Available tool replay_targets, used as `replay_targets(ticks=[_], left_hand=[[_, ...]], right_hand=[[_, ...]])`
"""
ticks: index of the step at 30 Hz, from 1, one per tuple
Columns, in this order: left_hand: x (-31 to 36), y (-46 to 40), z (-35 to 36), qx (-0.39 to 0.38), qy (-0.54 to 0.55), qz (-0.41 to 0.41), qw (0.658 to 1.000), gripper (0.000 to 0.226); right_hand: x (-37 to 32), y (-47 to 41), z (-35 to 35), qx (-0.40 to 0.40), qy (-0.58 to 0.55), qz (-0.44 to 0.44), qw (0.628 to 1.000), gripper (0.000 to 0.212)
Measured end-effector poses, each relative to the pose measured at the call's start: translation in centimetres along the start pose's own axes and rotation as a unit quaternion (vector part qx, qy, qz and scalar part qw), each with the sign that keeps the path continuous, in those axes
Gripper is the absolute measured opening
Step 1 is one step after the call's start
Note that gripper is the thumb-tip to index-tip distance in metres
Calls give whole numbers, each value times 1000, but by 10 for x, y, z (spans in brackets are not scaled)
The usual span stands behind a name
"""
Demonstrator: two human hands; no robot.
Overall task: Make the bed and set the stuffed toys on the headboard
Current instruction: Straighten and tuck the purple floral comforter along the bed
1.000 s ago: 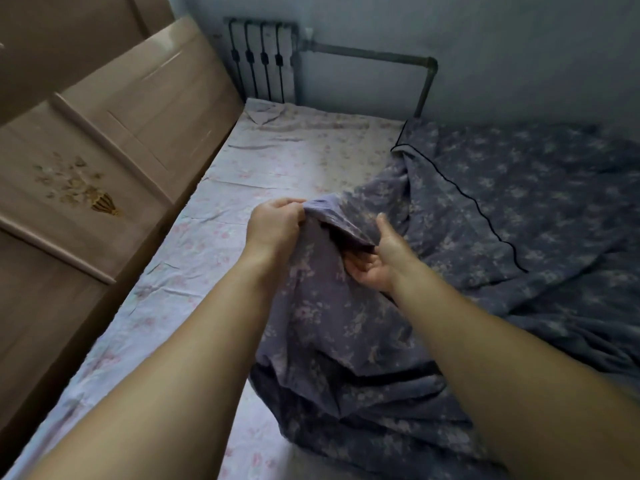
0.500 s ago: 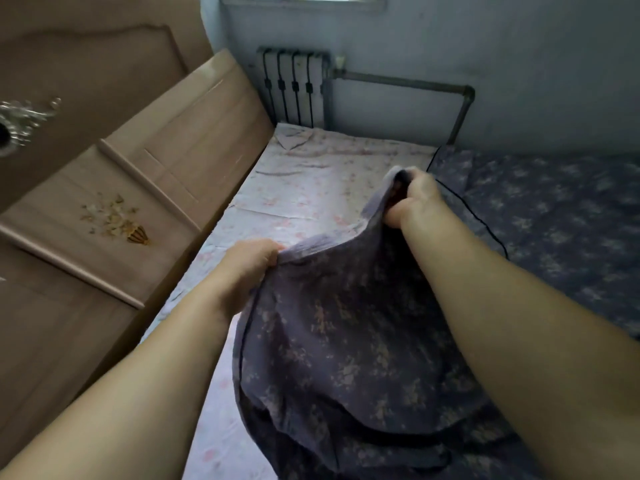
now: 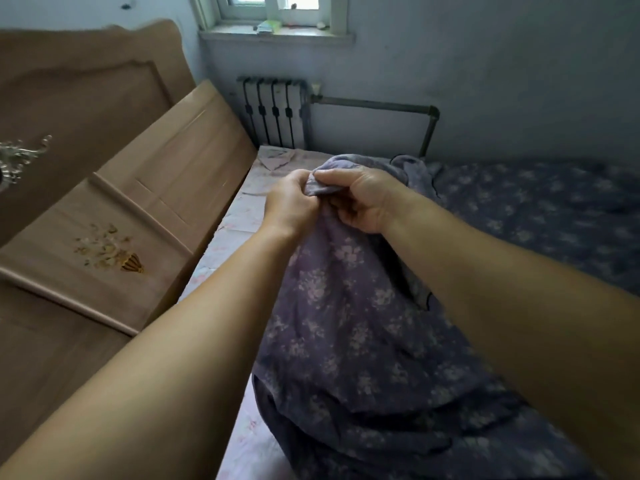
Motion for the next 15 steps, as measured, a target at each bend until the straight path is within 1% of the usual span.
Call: replay_targets(ticks=[2,4,7,8,12,13,15], left_hand=[[3,-5,3,1,-25,28,999,24],[4,-10,1,-3,-20,42,999,27],[-13,-26,-5,-34,-4,32,999,27],[-20,-31,-9,-44,2,33,998,27],[-48,-54,-32,-78,23,30,996,30],[-54,-58,-40,-86,27,27,996,32],[-62,-66,-54,-95,36,31,994,34]], right_hand=[[3,-8,-8,52,-8,6,999,16],[10,-22,-11,123,-78,26,989,13],[15,-41,-10,223,-206,41,952,9],[17,-48,-13,261,-225,34,938,8],[19,-66,-22,358,-233,-28,904,18],[19,-73,-28,398,-227,-33,888,20],[15,-91,-35,457,-227,-20,860,33]])
Point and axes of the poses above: each hand's wrist, its own y-axis away from the middle knuckle, its own z-axis out of the palm, x = y × z, the point moved 6 cm from there along -y, towards the middle knuckle, and after that the axes turned 10 degrees about x, right-handed, at the moved point
